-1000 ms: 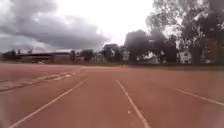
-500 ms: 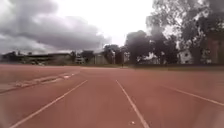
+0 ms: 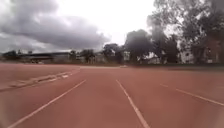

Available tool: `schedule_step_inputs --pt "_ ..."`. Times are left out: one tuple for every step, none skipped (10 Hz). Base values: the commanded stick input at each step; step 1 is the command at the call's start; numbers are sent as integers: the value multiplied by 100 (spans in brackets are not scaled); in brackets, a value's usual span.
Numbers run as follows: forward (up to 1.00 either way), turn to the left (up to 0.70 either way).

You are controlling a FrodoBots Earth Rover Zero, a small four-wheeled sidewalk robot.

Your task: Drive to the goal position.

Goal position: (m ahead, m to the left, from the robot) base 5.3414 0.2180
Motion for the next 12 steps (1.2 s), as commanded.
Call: schedule_step_inputs --pt "45 0" --pt "45 0" --pt "45 0" --pt "45 0" --pt "45 0" --pt "45 0" --pt "45 0" --pt "45 0" --pt "45 0" --pt "45 0" --pt "45 0" --pt "45 0"
